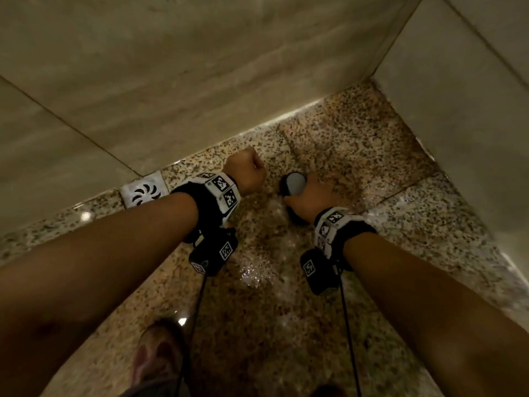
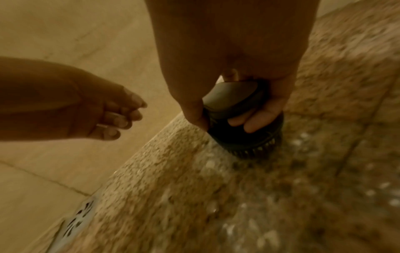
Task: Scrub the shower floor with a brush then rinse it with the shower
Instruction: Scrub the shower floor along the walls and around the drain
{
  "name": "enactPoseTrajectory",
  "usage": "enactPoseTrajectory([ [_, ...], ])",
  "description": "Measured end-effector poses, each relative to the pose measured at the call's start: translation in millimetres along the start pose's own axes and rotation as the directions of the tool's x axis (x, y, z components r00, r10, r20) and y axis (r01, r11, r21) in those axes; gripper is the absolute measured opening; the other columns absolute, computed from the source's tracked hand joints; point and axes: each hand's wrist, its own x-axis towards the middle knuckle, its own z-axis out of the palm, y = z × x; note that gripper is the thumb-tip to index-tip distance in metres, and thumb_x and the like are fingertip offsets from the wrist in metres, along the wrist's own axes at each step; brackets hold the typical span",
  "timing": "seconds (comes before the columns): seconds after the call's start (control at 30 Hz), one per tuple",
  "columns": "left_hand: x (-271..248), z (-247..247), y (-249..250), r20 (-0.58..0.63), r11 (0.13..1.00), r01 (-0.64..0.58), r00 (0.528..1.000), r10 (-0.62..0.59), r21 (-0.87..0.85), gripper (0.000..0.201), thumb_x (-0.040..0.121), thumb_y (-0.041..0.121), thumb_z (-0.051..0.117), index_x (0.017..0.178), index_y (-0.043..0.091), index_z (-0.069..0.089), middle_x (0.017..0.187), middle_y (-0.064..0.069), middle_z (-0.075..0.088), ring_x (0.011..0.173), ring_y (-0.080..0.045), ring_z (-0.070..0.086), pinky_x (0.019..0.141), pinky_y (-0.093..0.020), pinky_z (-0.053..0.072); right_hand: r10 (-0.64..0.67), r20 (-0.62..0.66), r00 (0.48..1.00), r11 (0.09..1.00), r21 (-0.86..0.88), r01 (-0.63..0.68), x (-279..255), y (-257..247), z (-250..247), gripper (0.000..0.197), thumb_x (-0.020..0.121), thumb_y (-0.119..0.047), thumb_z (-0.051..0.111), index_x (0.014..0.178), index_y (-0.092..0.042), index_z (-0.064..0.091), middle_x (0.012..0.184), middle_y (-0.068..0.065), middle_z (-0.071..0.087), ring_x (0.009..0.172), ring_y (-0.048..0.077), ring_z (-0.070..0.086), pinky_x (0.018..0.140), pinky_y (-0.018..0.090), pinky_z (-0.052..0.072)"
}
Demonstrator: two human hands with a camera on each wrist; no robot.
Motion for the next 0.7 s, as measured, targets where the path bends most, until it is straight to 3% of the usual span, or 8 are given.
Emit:
enactPoseTrajectory([
  [0.13, -1, -2, -6, -0.061, 0.994, -0.037, 0.997, 0.044, 0.105, 0.01, 0.088, 0.014, 0.05, 0.09, 0.008, 0.057, 0.093, -0.015, 0.068, 0.086, -0.033, 0.064, 0.076, -0.04, 0.053, -0.348, 0.161, 0.924, 0.927, -0.089, 0.365, -29, -26, 49, 0.067, 0.087, -0.039, 0.064, 0.139, -0.009, 0.035, 0.121, 0.015, 0.058, 0.105, 0.036, 0.06, 0.08, 0.041, 0.05],
  [0.2, -7, -4, -13, -0.041, 0.991, -0.04, 0.998, 0.046, 0.125, 0.007, 0.087, 0.013, 0.051, 0.09, 0.009, 0.057, 0.094, -0.014, 0.068, 0.087, -0.031, 0.064, 0.075, -0.036, 0.053, -0.326, 0.084, 0.942, 0.939, -0.085, 0.333, -14, -25, 37, 0.059, 0.089, -0.037, 0.06, 0.136, -0.01, 0.039, 0.117, 0.013, 0.058, 0.104, 0.034, 0.06, 0.075, 0.036, 0.047],
  [0.3, -13, -6, -27, -0.028, 0.989, -0.039, 0.999, 0.044, 0.146, 0.006, 0.085, 0.012, 0.052, 0.089, 0.017, 0.053, 0.092, -0.009, 0.066, 0.087, -0.029, 0.063, 0.075, -0.031, 0.05, -0.114, -0.058, 0.992, 0.993, -0.05, 0.111, 9, -18, 13, 0.073, 0.089, -0.038, 0.06, 0.146, -0.009, 0.026, 0.117, 0.015, 0.055, 0.104, 0.035, 0.059, 0.068, 0.032, 0.042],
  [0.37, -15, -8, -32, -0.061, 0.984, -0.046, 0.997, 0.057, 0.171, 0.005, 0.087, 0.015, 0.051, 0.091, 0.018, 0.052, 0.088, -0.006, 0.064, 0.088, -0.028, 0.06, 0.073, -0.029, 0.046, -0.274, 0.029, 0.961, 0.954, -0.116, 0.275, 1, -28, 29, 0.062, 0.088, -0.038, 0.061, 0.138, -0.011, 0.037, 0.118, 0.014, 0.059, 0.097, 0.032, 0.061, 0.066, 0.03, 0.042],
  [0.43, -21, -7, -42, -0.078, 0.981, -0.07, 0.993, 0.085, 0.179, 0.006, 0.088, 0.014, 0.051, 0.091, 0.019, 0.05, 0.085, -0.004, 0.06, 0.088, -0.028, 0.058, 0.071, -0.028, 0.043, -0.389, 0.124, 0.913, 0.906, -0.125, 0.404, -8, -36, 46, 0.044, 0.088, -0.036, 0.059, 0.123, -0.012, 0.048, 0.103, 0.011, 0.062, 0.085, 0.03, 0.062, 0.061, 0.032, 0.044],
  [0.57, -34, -11, -58, -0.031, 0.964, -0.113, 0.992, 0.124, 0.239, 0.012, 0.085, 0.012, 0.052, 0.096, 0.017, 0.049, 0.093, -0.009, 0.062, 0.089, -0.029, 0.057, 0.074, -0.031, 0.045, -0.261, -0.082, 0.962, 0.963, -0.093, 0.253, -1, -33, 32, 0.055, 0.087, -0.031, 0.062, 0.135, -0.01, 0.044, 0.111, 0.01, 0.058, 0.097, 0.034, 0.061, 0.069, 0.033, 0.048],
  [0.67, -38, -22, -66, -0.009, 0.943, -0.164, 0.985, 0.174, 0.291, 0.017, 0.088, 0.012, 0.049, 0.104, 0.013, 0.05, 0.096, -0.012, 0.063, 0.09, -0.031, 0.058, 0.074, -0.034, 0.046, -0.356, 0.129, 0.925, 0.924, -0.099, 0.37, -18, -41, 62, 0.062, 0.089, -0.036, 0.058, 0.14, -0.008, 0.037, 0.105, 0.013, 0.062, 0.089, 0.035, 0.063, 0.064, 0.036, 0.048],
  [0.7, -40, -24, -69, 0.027, 0.924, -0.187, 0.982, 0.189, 0.334, 0.018, 0.088, 0.013, 0.048, 0.106, 0.013, 0.049, 0.099, -0.013, 0.062, 0.091, -0.031, 0.057, 0.074, -0.033, 0.045, -0.344, 0.111, 0.932, 0.932, -0.078, 0.353, -13, -41, 66, 0.066, 0.089, -0.037, 0.058, 0.142, -0.003, 0.035, 0.107, 0.016, 0.062, 0.093, 0.036, 0.063, 0.068, 0.037, 0.049],
])
